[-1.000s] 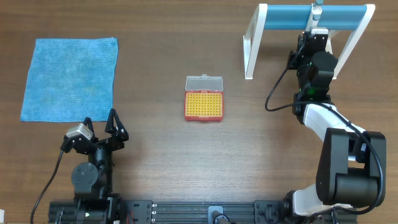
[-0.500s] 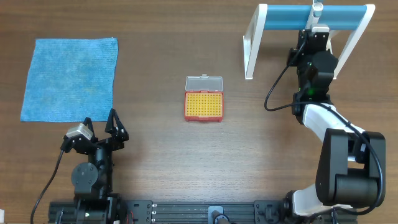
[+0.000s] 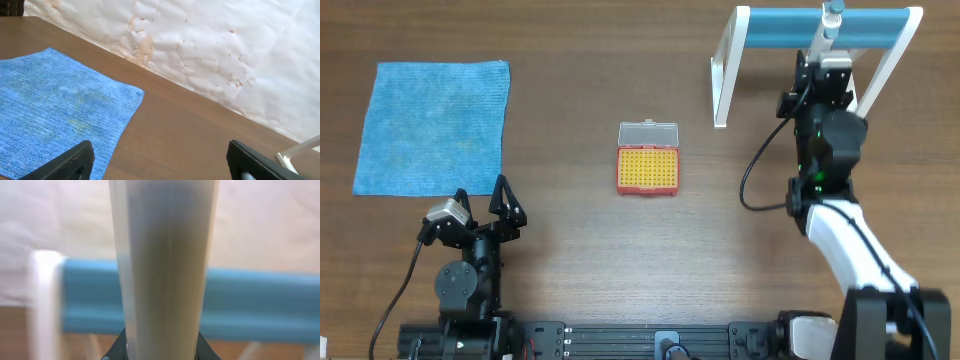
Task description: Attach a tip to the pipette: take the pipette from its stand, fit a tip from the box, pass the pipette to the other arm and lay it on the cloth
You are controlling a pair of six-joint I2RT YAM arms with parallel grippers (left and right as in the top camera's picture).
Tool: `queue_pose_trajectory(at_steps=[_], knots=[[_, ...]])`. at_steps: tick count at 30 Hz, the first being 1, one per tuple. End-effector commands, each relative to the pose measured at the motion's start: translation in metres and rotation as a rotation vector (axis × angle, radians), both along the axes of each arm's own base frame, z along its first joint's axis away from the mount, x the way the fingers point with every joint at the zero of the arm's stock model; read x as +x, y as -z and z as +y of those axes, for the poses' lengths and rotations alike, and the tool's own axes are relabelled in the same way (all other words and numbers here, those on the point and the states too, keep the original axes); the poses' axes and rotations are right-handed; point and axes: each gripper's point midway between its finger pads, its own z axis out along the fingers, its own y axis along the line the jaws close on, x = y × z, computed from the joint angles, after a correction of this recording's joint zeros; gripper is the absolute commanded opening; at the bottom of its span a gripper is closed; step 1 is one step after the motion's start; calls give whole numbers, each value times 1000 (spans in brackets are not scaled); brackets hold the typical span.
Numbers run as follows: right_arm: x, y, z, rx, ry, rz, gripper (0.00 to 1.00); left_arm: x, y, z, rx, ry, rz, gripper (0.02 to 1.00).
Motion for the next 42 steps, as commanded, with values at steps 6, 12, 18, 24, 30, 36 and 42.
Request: queue_pose_trajectory(at_steps=[6,12,18,24,30,36,42], knots=[[-65,-22,153,-29,-569,-170,75,0,1,0,16,1,4,858],[-97,10,226,-4,-728,-113,77,0,1,0,16,1,4,858],[-112,30,274,22,-832,-203,75,0,1,0,16,1,4,858],[-106,70,283,7,-842,-99,77,0,1,0,16,1,4,858],[-106,70,283,8,-842,-99,75,0,1,0,16,1,4,858],[-99,79,276,2,-821,-76,75,0,1,0,16,1,4,858],[-94,89,272,-2,-808,-51,75,0,1,0,16,1,4,858]])
